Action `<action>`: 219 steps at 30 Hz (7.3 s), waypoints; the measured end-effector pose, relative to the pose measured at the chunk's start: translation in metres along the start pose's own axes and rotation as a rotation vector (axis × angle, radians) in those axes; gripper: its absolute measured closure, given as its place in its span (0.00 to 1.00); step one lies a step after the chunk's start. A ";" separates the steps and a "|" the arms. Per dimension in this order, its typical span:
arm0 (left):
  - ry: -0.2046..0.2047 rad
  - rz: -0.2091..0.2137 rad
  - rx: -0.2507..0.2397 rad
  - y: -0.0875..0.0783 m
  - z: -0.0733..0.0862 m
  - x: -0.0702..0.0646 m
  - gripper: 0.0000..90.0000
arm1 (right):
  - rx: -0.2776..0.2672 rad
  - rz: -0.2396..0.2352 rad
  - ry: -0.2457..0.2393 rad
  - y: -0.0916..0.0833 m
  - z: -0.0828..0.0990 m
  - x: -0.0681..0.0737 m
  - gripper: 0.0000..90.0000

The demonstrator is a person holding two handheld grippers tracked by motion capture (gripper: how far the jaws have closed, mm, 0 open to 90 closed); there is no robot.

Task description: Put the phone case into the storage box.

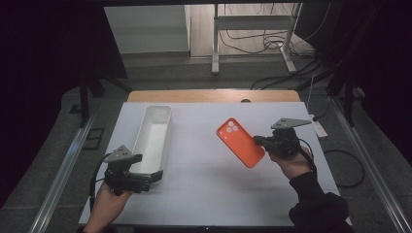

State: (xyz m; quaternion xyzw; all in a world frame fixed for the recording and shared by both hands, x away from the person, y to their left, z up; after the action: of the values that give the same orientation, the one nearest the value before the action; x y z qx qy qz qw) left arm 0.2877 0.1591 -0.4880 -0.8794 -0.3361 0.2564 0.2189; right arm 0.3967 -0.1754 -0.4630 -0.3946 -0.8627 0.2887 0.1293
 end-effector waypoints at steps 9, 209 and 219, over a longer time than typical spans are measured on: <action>-0.008 0.068 -0.008 0.019 -0.017 -0.005 0.00 | -0.008 -0.010 0.011 0.001 -0.003 0.004 0.99; 0.114 0.689 0.148 0.106 -0.063 -0.099 0.91 | 0.200 -0.608 -0.074 0.009 0.019 0.123 0.85; 0.116 0.626 0.128 0.105 -0.067 -0.094 0.74 | 0.174 -0.601 -0.086 0.006 0.015 0.123 0.94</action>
State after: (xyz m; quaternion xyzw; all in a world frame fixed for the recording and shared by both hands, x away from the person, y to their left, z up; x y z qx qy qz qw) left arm 0.3179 0.0075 -0.4666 -0.9377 -0.0194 0.2813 0.2031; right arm 0.3128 -0.0852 -0.4794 -0.0967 -0.9174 0.3269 0.2054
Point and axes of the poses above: each handheld gripper's, and its own axes: y roughly forward along the jaws, z roughly out of its underside, x roughly to its left, the point moved 9 cm from there along y, roughly forward along the jaws, and after that the axes turned 6 degrees about z, right-handed, at the moved point
